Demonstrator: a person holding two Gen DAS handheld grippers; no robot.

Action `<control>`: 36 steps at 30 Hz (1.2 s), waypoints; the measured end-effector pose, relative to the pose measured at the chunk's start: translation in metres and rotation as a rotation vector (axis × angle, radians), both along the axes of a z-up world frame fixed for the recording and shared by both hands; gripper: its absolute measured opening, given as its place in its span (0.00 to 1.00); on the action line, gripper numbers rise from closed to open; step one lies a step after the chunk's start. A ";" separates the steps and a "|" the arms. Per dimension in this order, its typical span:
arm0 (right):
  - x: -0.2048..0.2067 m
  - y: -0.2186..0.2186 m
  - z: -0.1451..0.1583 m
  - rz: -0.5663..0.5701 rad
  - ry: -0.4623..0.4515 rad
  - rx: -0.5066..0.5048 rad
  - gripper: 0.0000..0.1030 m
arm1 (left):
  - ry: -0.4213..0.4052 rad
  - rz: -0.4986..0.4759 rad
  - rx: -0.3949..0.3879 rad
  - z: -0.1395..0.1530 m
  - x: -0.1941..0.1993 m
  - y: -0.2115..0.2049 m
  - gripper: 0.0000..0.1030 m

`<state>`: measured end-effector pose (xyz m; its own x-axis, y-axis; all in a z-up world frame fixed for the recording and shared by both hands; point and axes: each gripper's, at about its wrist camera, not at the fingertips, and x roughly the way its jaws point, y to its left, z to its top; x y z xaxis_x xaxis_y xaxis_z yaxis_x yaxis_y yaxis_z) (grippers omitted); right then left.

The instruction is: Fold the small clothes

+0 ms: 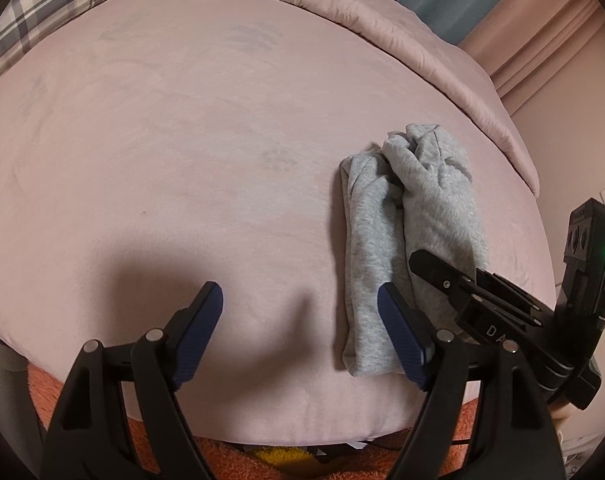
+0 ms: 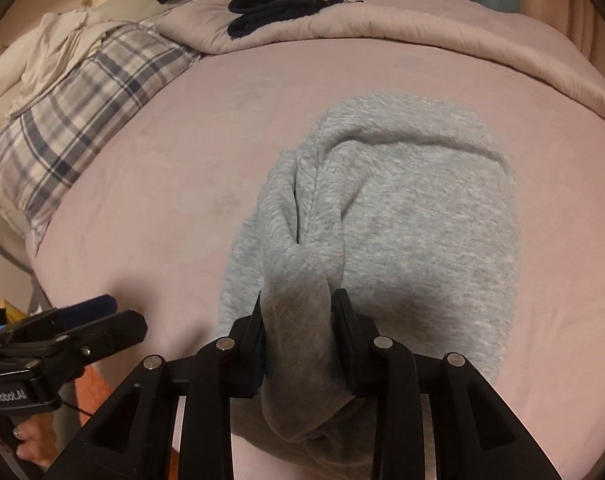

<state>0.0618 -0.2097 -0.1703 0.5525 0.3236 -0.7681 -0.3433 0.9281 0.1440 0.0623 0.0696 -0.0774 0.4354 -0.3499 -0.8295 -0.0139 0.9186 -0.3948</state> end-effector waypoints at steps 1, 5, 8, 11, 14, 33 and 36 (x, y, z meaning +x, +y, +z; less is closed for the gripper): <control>0.000 -0.001 0.000 -0.002 0.002 0.010 0.34 | 0.002 -0.002 -0.004 0.000 -0.002 0.001 0.78; -0.004 -0.004 -0.002 0.005 -0.001 0.048 0.40 | 0.006 -0.005 -0.001 0.000 0.003 -0.001 0.78; -0.010 -0.010 0.001 0.025 0.020 0.101 0.49 | 0.000 -0.006 -0.001 0.001 0.003 -0.001 0.80; -0.012 -0.015 0.002 0.023 0.048 0.155 0.50 | 0.001 -0.002 0.001 0.000 0.003 0.000 0.80; -0.014 -0.017 0.004 0.038 0.071 0.203 0.52 | 0.002 0.000 -0.010 0.000 0.004 0.001 0.81; -0.040 -0.103 0.036 -0.183 -0.066 0.292 0.76 | -0.102 -0.186 -0.100 0.034 0.046 -0.074 0.99; -0.032 -0.115 0.023 -0.246 -0.034 0.279 0.76 | -0.024 -0.197 -0.073 0.007 0.058 -0.088 0.99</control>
<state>0.0295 -0.3249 -0.1470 0.6637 0.3723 -0.6488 -0.1238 0.9100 0.3956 0.1203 -0.0188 -0.0705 0.3716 -0.4891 -0.7891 0.1737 0.8716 -0.4585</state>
